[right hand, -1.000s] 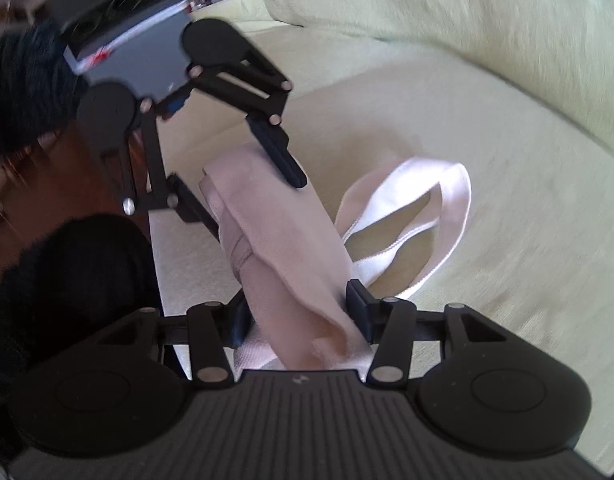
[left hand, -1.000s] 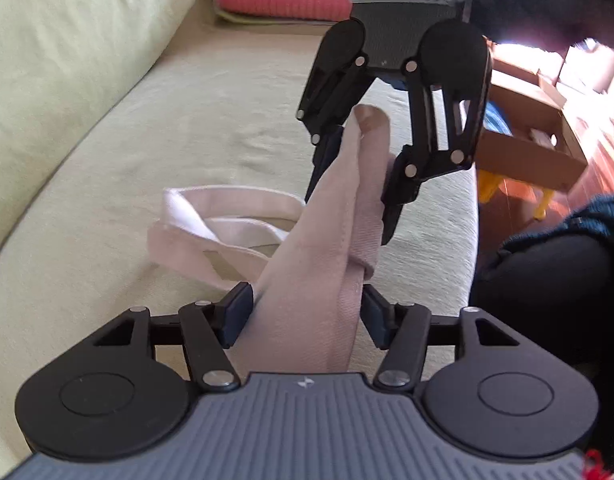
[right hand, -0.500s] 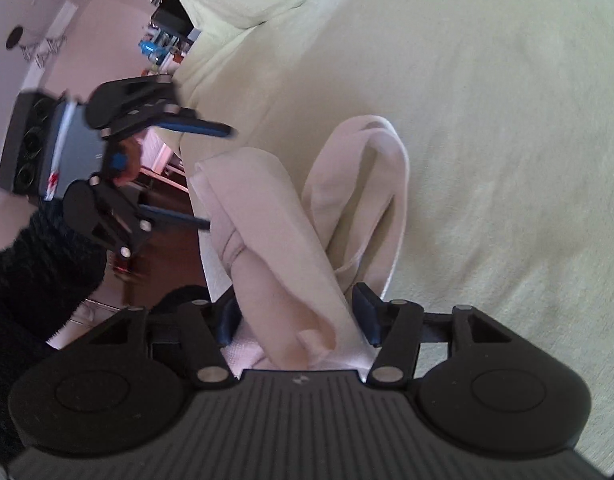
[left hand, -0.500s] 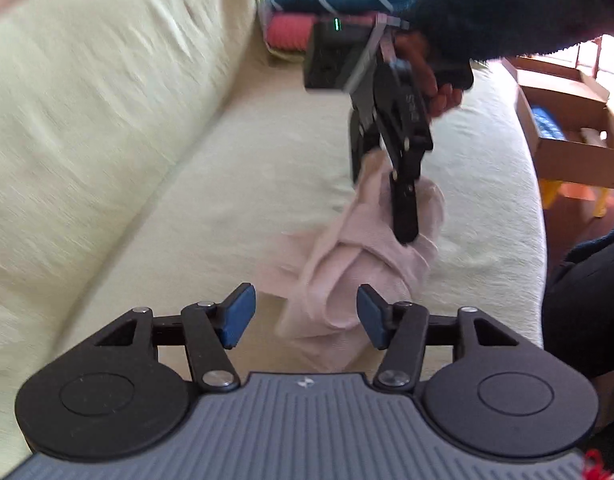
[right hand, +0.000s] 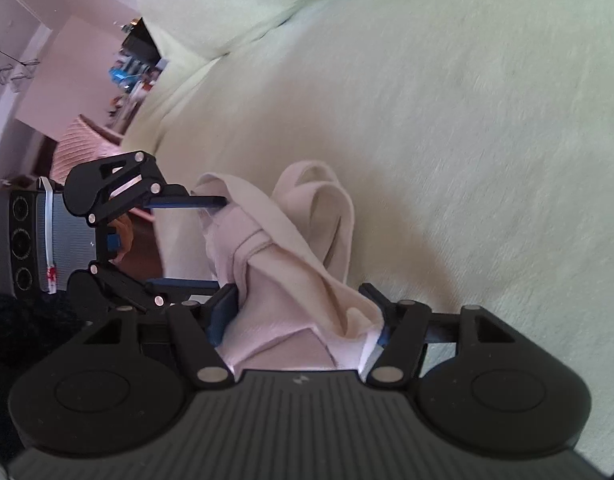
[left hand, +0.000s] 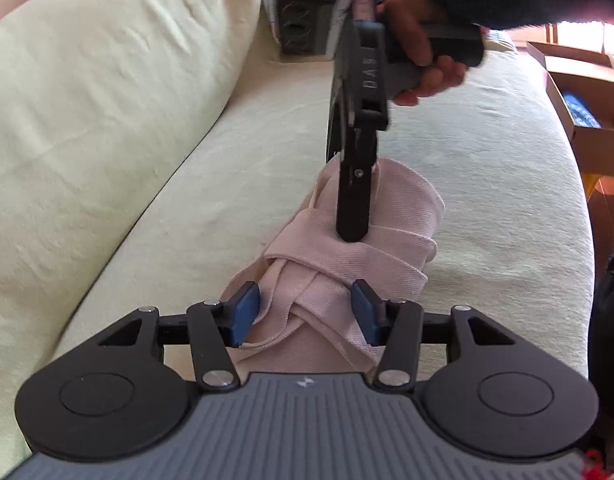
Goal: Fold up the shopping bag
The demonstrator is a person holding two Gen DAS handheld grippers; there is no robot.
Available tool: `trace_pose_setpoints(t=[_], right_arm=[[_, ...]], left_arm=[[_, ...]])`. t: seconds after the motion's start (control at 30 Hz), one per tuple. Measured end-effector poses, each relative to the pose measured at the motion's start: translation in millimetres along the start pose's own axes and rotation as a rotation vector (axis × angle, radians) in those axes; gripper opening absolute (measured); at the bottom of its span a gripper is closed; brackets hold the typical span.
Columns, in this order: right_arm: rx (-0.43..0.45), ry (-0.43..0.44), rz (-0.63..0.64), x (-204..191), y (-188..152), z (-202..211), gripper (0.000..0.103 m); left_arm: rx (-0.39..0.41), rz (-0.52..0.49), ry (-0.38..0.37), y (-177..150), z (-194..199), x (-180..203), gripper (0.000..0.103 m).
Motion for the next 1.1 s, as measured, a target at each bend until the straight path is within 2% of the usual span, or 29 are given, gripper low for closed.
trace_pose_setpoints(t=[0.03,0.13,0.17,0.2,0.23,0.27,0.33,0.43,0.53,0.6,0.7,0.77,0.9,1.03,1.1], right_arm=[[0.05,-0.074,0.025,-5,-1,5,0.075],[0.224,-0.317,0.094,-30,-18,27,0.073],[0.302,-0.428,0.133,-40,-26,36,0.062],[0.387,-0.547,0.193,-54,-33,45,0.057],[0.442,-0.633,0.254,-69,-41,48,0.046],[0.484,-0.706,0.313,-83,-49,50,0.026],[0.491,-0.798,0.405,-104,-63,44,0.011],[0.472,-0.842,0.456,-120,-68,23,0.004],[0.431,-0.833,0.441,-111,-66,1,0.005],[0.394,-0.789,0.402,-97,-65,-4,0.005],[0.386,-0.715,0.336,-89,-60,-9,0.004],[0.39,-0.7,0.326,-86,-58,-11,0.004],[0.405,-0.67,0.296,-82,-58,-12,0.004],[0.408,-0.645,0.268,-83,-58,-9,0.004],[0.409,-0.642,0.265,-83,-59,-9,0.004]], left_arm=[[0.0,0.004,-0.001,0,0,-1,0.055],[-0.006,0.017,-0.007,1,-2,-4,0.055],[-0.011,0.029,-0.011,1,-2,-5,0.056],[-0.016,0.041,-0.015,2,-3,-7,0.056],[-0.021,0.053,-0.019,2,-3,-9,0.056],[-0.029,0.068,-0.023,3,-3,-11,0.056],[-0.056,0.096,-0.026,5,-4,-14,0.057],[-0.107,0.134,-0.009,10,-5,-15,0.059],[-0.128,0.183,0.014,12,-8,-17,0.059],[-0.141,0.214,0.036,14,-9,-17,0.059],[-0.161,0.246,0.094,23,-4,-14,0.055],[-0.172,0.269,0.127,27,3,-12,0.041],[-0.162,0.334,0.152,26,20,-14,0.038],[-0.209,0.358,0.167,17,11,-15,0.038],[-0.202,0.384,0.155,12,7,-14,0.038]])
Point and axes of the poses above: each gripper's, at about its wrist camera, not at the fingertips, and z roughly against the way its jaws point, x to its right, y to its top, the point moved 6 cm from there along -z, roughly the way its jaws point, and after that the axes turned 2 degrees about z, right-handed, at the moved point
